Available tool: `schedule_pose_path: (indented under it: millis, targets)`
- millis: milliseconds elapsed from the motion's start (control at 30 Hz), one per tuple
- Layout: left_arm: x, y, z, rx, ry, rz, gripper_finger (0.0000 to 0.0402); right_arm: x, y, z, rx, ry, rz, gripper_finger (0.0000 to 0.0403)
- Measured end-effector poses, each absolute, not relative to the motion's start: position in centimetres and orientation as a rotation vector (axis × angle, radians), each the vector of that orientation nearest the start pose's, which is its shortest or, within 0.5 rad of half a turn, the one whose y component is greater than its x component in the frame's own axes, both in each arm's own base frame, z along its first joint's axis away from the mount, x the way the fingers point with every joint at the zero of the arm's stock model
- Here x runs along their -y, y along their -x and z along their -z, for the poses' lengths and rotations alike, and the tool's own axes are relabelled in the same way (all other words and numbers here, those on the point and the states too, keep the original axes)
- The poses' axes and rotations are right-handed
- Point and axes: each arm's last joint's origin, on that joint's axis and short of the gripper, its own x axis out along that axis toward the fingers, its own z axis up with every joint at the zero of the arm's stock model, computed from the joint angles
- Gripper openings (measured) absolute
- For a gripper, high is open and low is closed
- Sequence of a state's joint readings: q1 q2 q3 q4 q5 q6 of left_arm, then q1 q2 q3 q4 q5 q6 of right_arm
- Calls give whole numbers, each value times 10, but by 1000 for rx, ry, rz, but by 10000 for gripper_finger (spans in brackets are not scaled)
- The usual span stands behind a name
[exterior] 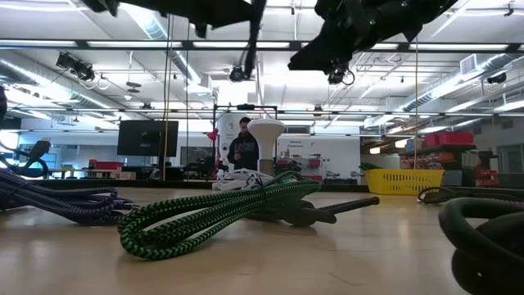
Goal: Pick & Place USB Port
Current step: Put the purple USB cable into the yellow bin
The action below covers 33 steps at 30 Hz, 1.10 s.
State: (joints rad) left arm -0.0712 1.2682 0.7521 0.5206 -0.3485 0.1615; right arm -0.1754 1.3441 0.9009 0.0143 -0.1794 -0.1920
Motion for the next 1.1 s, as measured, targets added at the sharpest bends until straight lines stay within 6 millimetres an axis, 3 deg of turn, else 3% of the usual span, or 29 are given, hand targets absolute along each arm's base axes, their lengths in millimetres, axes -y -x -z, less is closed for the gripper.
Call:
schedule_pose_path:
  millis: [267, 400, 767, 867, 1000, 1100]
  targets:
    - [-4, -304, -275, 132, -142, -163, 5, 46, -294, -275, -356, 121, -62, 135]
    - [-10, -314, -261, 118, -142, -163, 5, 45, -295, -278, -328, 123, -78, 135]
    - [-22, -325, -249, 189, -114, -133, 5, 44, -296, -281, -286, 114, -116, 131]
    - [-22, -325, -249, 186, -115, -116, 5, 44, -296, -281, -286, 121, -116, 104]
    - [-21, -325, -249, 193, -98, -106, 9, 45, -296, -282, -281, 137, -106, 25]
    - [-22, -325, -250, 196, -93, -108, 15, 45, -296, -283, -275, 139, -99, 18]
